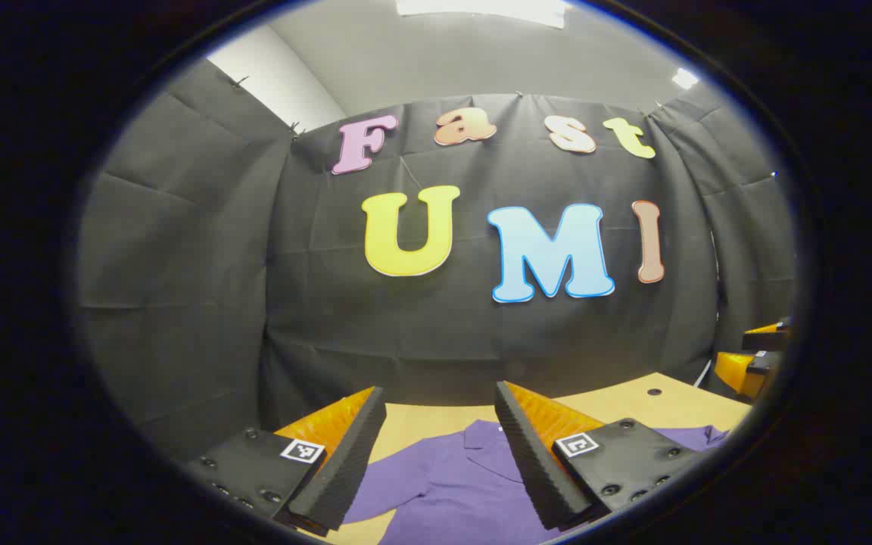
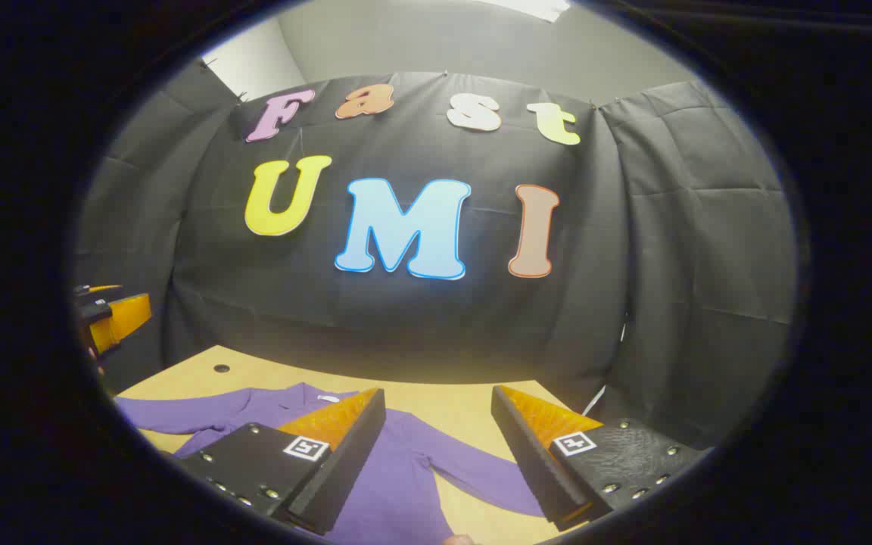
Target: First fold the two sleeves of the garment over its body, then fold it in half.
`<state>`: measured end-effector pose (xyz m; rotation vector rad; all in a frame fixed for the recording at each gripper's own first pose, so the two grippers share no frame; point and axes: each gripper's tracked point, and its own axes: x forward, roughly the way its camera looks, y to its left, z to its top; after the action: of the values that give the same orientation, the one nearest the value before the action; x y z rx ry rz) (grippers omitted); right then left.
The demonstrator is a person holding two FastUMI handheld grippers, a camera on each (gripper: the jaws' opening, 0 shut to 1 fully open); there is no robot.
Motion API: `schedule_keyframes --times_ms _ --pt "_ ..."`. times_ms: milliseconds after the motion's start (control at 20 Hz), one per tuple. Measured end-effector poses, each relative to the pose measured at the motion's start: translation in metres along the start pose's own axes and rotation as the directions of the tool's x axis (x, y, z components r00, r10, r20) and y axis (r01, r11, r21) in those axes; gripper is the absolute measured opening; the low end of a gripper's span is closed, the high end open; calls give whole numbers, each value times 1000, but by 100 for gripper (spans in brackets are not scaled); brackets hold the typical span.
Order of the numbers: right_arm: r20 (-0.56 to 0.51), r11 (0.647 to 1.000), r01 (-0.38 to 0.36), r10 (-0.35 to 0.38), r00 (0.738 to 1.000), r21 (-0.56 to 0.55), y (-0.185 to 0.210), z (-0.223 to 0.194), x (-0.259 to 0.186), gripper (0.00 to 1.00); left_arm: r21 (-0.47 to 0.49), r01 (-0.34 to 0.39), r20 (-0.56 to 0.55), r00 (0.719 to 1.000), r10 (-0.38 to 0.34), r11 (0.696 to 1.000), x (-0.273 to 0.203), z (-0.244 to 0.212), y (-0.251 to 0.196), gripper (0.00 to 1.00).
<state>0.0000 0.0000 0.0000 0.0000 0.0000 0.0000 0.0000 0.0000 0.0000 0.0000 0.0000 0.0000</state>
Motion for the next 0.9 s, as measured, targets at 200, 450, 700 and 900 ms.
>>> schedule_keyframes --times_ms 200,450,700,900 --pt "-3 1000 -1 1 1000 4 -1 -1 1 96 0 0 0 1000 0 1000 0 0 0 99" --pt "0 1000 3 -3 1000 7 -5 -2 3 92 0 0 0 1000 0 1000 0 0 0 99" --pt "-2 1000 4 -4 1000 8 -6 -3 3 92 3 5 -6 1000 -5 1000 -2 2 -2 99" --pt "-15 1000 11 -11 1000 10 -10 -9 5 92 5 10 -3 1000 -10 1000 -1 2 -4 99"
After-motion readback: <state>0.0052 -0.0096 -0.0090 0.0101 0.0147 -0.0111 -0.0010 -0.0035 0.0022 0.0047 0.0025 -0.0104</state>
